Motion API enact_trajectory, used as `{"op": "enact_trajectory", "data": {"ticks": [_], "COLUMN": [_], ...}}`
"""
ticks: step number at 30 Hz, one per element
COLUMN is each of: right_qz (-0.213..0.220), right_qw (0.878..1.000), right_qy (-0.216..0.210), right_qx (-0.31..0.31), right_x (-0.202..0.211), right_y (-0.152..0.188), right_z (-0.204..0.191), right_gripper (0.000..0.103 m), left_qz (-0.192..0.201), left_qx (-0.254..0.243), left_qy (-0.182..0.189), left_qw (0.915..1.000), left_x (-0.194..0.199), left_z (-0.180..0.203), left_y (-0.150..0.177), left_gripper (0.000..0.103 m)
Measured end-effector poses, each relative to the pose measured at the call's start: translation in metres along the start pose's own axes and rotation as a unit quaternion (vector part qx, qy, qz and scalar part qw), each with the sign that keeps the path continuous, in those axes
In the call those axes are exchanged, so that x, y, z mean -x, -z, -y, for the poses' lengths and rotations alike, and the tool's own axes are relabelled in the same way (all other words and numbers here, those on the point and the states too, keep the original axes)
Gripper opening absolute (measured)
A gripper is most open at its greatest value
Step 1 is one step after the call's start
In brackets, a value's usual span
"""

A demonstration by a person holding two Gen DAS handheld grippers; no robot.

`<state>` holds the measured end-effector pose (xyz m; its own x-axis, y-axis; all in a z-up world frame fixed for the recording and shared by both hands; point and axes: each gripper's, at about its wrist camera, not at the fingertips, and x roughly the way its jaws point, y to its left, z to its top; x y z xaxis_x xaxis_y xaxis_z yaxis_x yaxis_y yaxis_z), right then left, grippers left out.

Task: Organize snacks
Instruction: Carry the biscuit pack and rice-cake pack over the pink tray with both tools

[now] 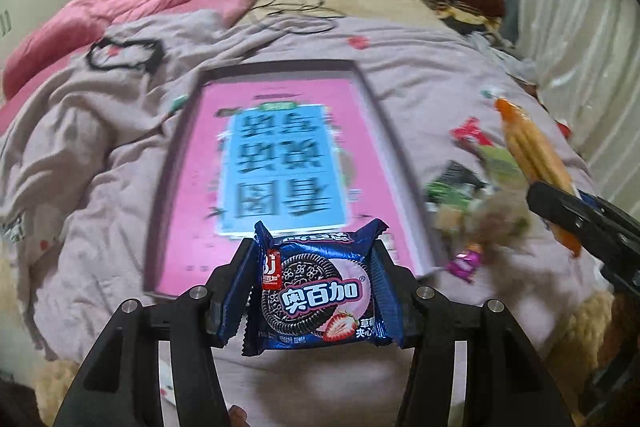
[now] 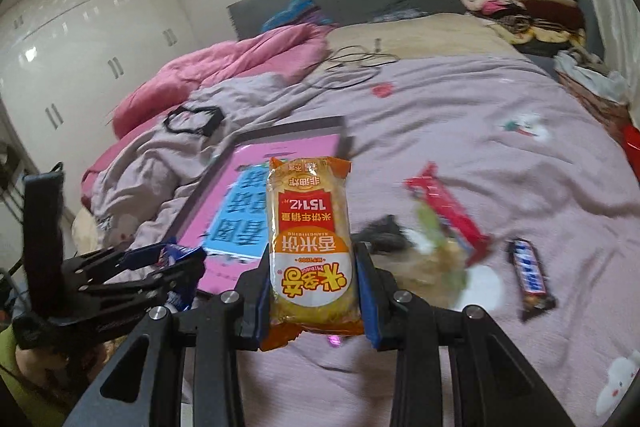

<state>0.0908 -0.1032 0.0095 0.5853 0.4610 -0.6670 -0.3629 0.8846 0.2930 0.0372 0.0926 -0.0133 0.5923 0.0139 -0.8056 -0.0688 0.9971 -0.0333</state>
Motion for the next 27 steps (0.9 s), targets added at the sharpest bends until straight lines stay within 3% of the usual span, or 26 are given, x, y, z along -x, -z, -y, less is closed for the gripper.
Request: {"op": "enact_trajectory", "data": {"ticks": [12, 27], "right_qz": [-0.045, -0.094], "right_qw": [0.998, 0.993], "right_qy": [-0.018, 0.014], "right_qx": [0.039, 0.066], "right_x": [-0.060, -0.112], "right_y": [-0.007, 0.006], "right_z": [-0.055, -0.071], "right_gripper": [0.036, 0.036], "left_qz": [-0.001, -0.014], "left_qx": [0.043, 0.033], "left_qy": [-0.038, -0.044], "left_qw": [0.9983, 0.9984], "left_x": [-0.024, -0.048], "left_z": [-0.049, -0.054], "left_y": [-0.005, -0.003], "left_gripper": [0.058, 0.055]}}
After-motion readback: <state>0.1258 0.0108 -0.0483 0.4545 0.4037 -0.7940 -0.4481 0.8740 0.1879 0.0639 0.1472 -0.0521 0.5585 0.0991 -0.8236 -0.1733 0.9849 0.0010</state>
